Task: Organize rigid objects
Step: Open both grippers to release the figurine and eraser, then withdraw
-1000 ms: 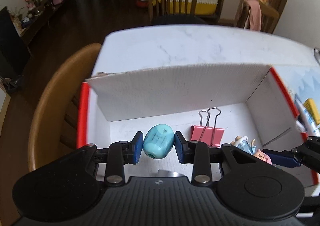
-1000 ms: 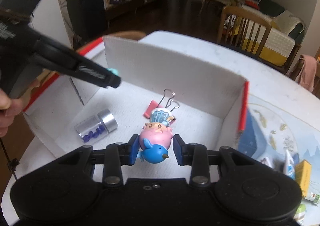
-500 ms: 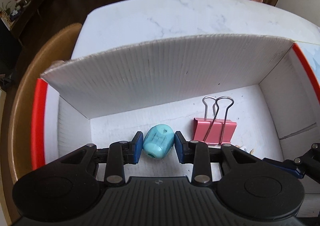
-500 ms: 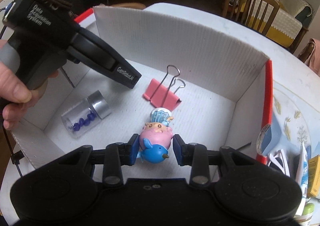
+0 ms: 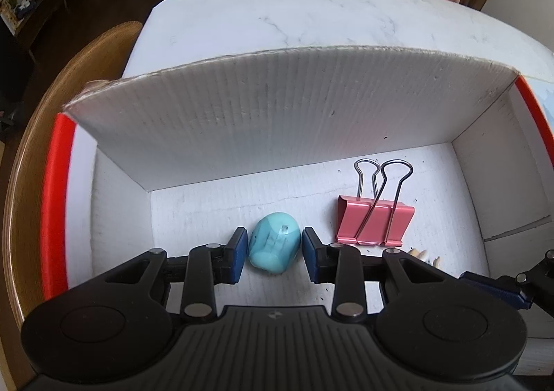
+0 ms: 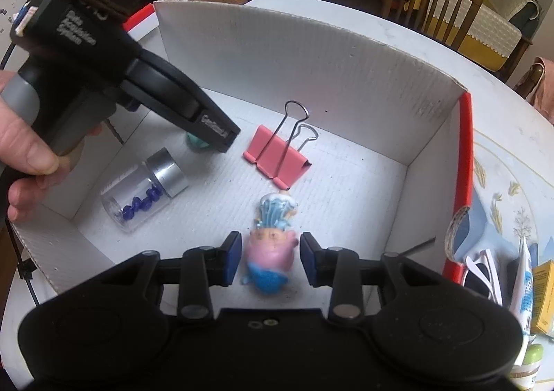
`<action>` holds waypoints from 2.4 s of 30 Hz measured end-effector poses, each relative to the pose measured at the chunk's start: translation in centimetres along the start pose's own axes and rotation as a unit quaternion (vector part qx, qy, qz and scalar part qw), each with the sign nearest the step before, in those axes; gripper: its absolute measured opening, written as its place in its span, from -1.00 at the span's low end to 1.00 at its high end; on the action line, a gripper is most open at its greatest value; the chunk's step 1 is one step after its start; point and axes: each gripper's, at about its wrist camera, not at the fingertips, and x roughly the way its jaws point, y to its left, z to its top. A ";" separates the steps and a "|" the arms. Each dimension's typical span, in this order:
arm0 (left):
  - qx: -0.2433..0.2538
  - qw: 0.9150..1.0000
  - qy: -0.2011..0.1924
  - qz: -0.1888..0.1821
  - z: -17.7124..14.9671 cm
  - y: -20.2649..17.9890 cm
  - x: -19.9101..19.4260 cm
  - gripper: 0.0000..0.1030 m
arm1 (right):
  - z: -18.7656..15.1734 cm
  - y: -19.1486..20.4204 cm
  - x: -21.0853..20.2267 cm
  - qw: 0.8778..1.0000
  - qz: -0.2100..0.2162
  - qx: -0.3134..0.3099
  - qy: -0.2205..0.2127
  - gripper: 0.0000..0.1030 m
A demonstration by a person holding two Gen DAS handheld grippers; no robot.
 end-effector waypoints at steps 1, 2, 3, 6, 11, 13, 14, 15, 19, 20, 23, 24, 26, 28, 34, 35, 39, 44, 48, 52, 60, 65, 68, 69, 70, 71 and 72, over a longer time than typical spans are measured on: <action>0.000 1.000 -0.001 -0.002 0.0 0.0 -0.2 -0.34 | -0.1 0.0 -0.1 1.000 -0.002 -0.001 0.000 -0.26; 0.000 1.000 -0.004 -0.004 0.1 0.1 -0.4 -0.33 | -0.1 0.0 -0.1 1.000 -0.003 -0.001 -0.001 -0.27; 0.001 1.000 -0.008 -0.002 0.0 0.1 -0.7 -0.33 | -0.2 -0.1 -0.2 1.000 -0.001 0.000 -0.002 -0.27; -0.005 1.000 -0.018 -0.006 -0.3 0.3 -1.7 -0.33 | -0.3 -0.1 -0.7 1.000 0.000 0.005 -0.010 -0.26; -0.005 0.999 -0.034 -0.011 -0.6 0.2 -3.4 -0.30 | -0.5 -0.4 -2.2 0.999 0.007 0.015 -0.031 -0.24; -0.003 0.999 -0.042 -0.014 -0.9 0.1 -4.2 -0.23 | -0.6 -0.5 -2.8 0.999 0.010 0.021 -0.040 -0.23; -0.003 0.999 -0.047 -0.016 -0.9 0.1 -4.5 -0.16 | -0.6 -0.5 -3.0 0.999 0.011 0.023 -0.044 -0.23; -0.003 0.999 -0.051 -0.018 -1.1 0.0 -4.9 -0.12 | -0.7 -0.6 -3.3 0.999 0.012 0.024 -0.047 -0.23; 0.003 0.997 -0.069 -0.018 -1.7 -0.5 -6.5 0.02 | -0.9 -0.6 -4.5 0.997 0.017 0.031 -0.063 -0.19; 0.004 0.997 -0.072 -0.019 -1.9 -0.6 -6.9 0.03 | -0.9 -0.7 -4.8 0.997 0.019 0.033 -0.067 -0.17; 0.009 0.996 -0.084 -0.022 -2.3 -0.9 -8.1 0.07 | -1.2 -0.7 -5.8 0.996 0.022 0.035 -0.080 -0.09; 0.010 0.996 -0.088 -0.021 -2.5 -1.0 -8.5 0.11 | -1.4 -0.8 -6.1 0.995 0.024 0.037 -0.084 -0.07; 0.012 0.995 -0.097 -0.020 -2.8 -1.2 -9.3 0.22 | -1.7 -0.9 -6.9 0.994 0.028 0.040 -0.093 0.01; 0.014 0.994 -0.104 -0.022 -3.1 -1.4 -9.9 0.22 | -2.0 -1.0 -7.6 0.993 0.031 0.043 -0.101 0.05; 0.014 0.992 -0.126 -0.022 -4.5 -2.1 -12.0 0.38 | -3.1 -1.5 -9.7 0.990 0.042 0.056 -0.126 0.33; 0.014 0.991 -0.130 -0.023 -4.7 -2.3 -12.3 0.40 | -3.3 -1.5 -10.0 0.989 0.043 0.057 -0.129 0.34; 0.016 0.989 -0.143 -0.022 -5.5 -2.9 -13.4 0.41 | -4.1 -1.8 -11.3 0.986 0.048 0.063 -0.144 0.50; 0.016 0.987 -0.156 -0.021 -6.5 -3.8 -14.6 0.56 | -5.2 -2.5 -13.0 0.982 0.058 0.067 -0.167 0.66; 0.014 0.986 -0.167 -0.018 -7.2 -4.7 -15.4 0.57 | -6.3 -3.2 -14.4 0.978 0.066 0.068 -0.183 0.72; 0.012 0.984 -0.177 -0.024 -7.9 -5.9 -16.0 0.64 | -7.6 -4.0 -15.7 0.976 0.061 0.065 -0.201 0.81; 0.006 0.982 -0.184 -0.047 -8.8 -9.5 -16.3 0.64 | -11.3 -7.6 -17.7 0.971 0.052 0.094 -0.216 0.89; 0.009 0.983 -0.178 -0.047 -8.9 -12.4 -15.5 0.64 | -13.7 -10.2 -18.3 0.970 0.033 0.106 -0.216 0.90; 0.013 0.983 -0.177 -0.056 -9.1 -14.2 -15.0 0.64 | -15.3 -11.6 -18.6 0.971 0.012 0.108 -0.214 0.90; 0.015 0.982 -0.177 -0.059 -9.1 -14.8 -14.8 0.64 | -15.8 -12.0 -18.6 0.971 0.007 0.107 -0.212 0.89; 0.016 0.982 -0.178 -0.060 -9.2 -15.5 -14.7 0.67 | -16.4 -12.6 -18.6 0.971 0.004 0.109 -0.211 0.90; 0.017 0.982 -0.179 -0.062 -9.3 -16.1 -14.6 0.76 | -16.8 -13.1 -18.6 0.972 0.002 0.110 -0.209 0.90; 0.017 0.982 -0.179 -0.065 -9.3 -16.6 -14.4 0.81 | -17.2 -13.7 -18.6 0.972 -0.002 0.111 -0.208 0.90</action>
